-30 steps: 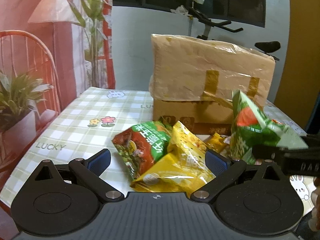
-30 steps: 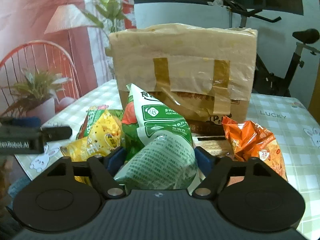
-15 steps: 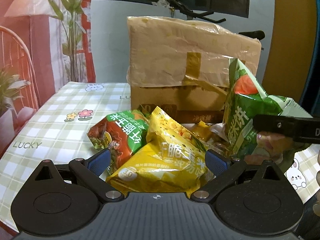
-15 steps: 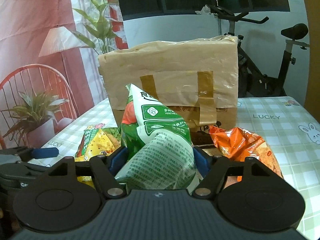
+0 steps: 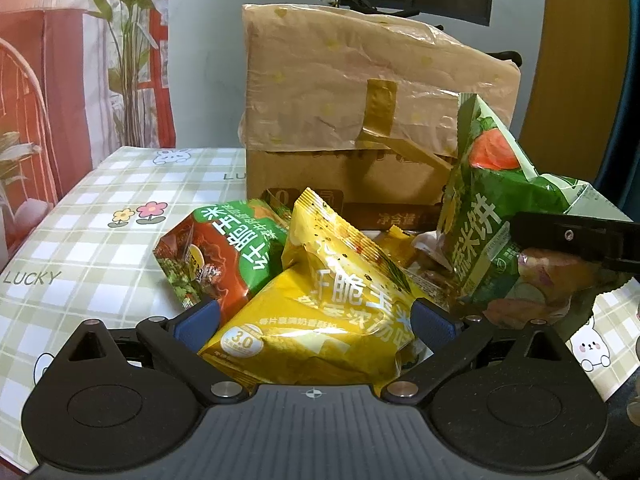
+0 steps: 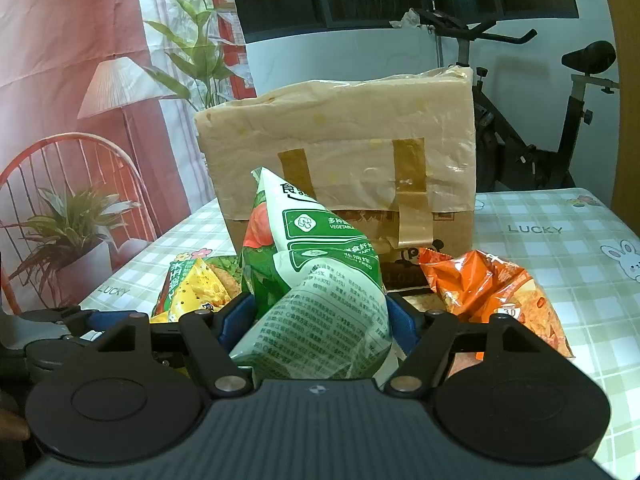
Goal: Organize snacks
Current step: 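Close the left gripper on the yellow chip bag, then carry yellow bag in left and green-and-white bag in right into the box, open both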
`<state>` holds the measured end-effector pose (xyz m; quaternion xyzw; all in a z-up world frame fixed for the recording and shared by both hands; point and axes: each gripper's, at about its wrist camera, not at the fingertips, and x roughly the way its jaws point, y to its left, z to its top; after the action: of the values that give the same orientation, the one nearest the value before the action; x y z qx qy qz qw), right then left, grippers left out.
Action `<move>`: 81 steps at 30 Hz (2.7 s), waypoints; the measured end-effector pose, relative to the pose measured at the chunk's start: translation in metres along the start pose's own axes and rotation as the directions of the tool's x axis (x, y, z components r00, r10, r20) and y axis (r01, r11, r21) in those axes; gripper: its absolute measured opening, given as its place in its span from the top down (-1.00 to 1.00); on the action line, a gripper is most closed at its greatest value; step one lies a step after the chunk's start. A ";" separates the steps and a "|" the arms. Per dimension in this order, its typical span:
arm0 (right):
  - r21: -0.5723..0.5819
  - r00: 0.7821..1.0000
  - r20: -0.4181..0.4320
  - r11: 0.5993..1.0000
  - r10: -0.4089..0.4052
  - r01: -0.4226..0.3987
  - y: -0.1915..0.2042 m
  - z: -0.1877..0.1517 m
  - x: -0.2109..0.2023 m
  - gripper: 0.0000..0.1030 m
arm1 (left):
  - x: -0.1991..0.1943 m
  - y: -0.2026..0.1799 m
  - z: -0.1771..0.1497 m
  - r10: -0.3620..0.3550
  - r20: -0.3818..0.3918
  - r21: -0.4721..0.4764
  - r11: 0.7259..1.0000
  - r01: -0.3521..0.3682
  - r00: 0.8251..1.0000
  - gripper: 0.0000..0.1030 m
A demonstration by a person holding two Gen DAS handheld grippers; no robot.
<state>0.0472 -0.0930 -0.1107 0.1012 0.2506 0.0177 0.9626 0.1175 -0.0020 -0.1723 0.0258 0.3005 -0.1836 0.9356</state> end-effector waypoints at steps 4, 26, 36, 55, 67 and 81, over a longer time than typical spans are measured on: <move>0.001 1.000 0.000 1.000 0.001 -0.001 0.000 0.000 0.000 -0.41 | 0.000 -0.001 0.000 0.004 0.000 0.001 1.000 -0.004 1.000 -0.99; 0.003 1.000 -0.002 1.000 0.004 -0.004 0.000 -0.001 0.000 -0.41 | 0.003 -0.003 -0.004 0.008 0.003 0.016 1.000 -0.008 1.000 -1.00; 0.008 1.000 -0.006 1.000 0.009 -0.009 0.001 -0.003 0.001 -0.41 | 0.003 -0.002 -0.004 0.004 -0.013 0.005 1.000 -0.004 1.000 -1.00; 0.016 1.000 -0.006 1.000 0.013 -0.013 0.001 -0.003 0.000 -0.41 | -0.024 -0.009 0.003 0.023 0.078 0.062 0.998 -0.027 0.997 -0.27; 0.023 1.000 0.009 1.000 0.015 -0.015 -0.002 -0.001 -0.004 -0.41 | -0.037 0.000 0.014 0.034 0.147 0.003 0.999 -0.035 0.989 -0.23; 0.028 0.994 0.095 0.998 0.050 -0.052 -0.006 0.019 -0.020 -0.39 | -0.061 0.003 0.054 0.055 0.281 -0.022 0.998 -0.051 0.958 -0.23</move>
<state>0.0388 -0.1038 -0.0858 0.1229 0.2024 0.0337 0.9710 0.1028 0.0125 -0.0932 0.0009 0.1651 -0.1581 0.9735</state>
